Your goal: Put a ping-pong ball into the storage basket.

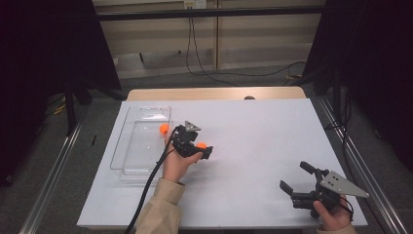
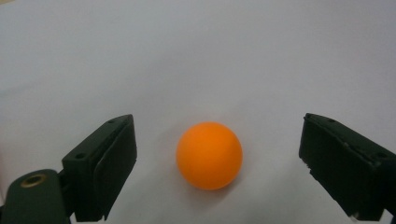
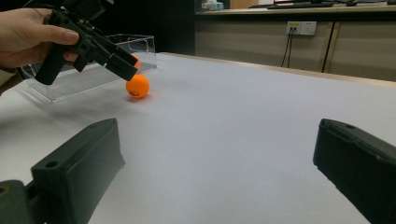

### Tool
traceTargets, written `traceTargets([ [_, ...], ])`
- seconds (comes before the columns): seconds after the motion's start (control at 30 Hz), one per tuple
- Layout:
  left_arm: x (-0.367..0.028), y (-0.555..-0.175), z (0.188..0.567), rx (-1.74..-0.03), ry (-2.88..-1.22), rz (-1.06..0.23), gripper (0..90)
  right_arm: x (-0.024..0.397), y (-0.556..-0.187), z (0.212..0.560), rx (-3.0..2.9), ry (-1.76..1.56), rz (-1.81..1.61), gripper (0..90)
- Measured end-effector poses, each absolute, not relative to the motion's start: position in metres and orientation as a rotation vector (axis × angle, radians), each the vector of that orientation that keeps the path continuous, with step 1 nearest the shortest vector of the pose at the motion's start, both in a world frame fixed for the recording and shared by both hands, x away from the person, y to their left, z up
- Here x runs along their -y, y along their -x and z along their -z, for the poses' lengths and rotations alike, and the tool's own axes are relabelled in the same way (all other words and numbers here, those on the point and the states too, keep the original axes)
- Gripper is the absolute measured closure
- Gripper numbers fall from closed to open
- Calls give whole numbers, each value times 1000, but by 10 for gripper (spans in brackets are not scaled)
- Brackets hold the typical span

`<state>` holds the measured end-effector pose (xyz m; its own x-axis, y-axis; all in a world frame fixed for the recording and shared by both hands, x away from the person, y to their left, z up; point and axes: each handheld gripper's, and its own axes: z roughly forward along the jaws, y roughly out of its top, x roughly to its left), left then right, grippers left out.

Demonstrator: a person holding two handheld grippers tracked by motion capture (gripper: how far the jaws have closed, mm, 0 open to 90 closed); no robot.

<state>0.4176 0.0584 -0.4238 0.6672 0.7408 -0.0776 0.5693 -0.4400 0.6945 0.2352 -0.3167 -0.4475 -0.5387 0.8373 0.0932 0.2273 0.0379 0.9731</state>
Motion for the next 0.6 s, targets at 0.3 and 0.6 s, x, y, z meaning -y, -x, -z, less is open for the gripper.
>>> traceTargets([
  [0.3, -60, -419, 426, -1020, -2178, -314, 147, 314, -236, 448, -1809, -1070, -1534, 7],
  [0.6, -57, -419, 429, -1009, -2174, -346, 225, 315, -235, 448, -1808, -1067, -1535, 7],
])
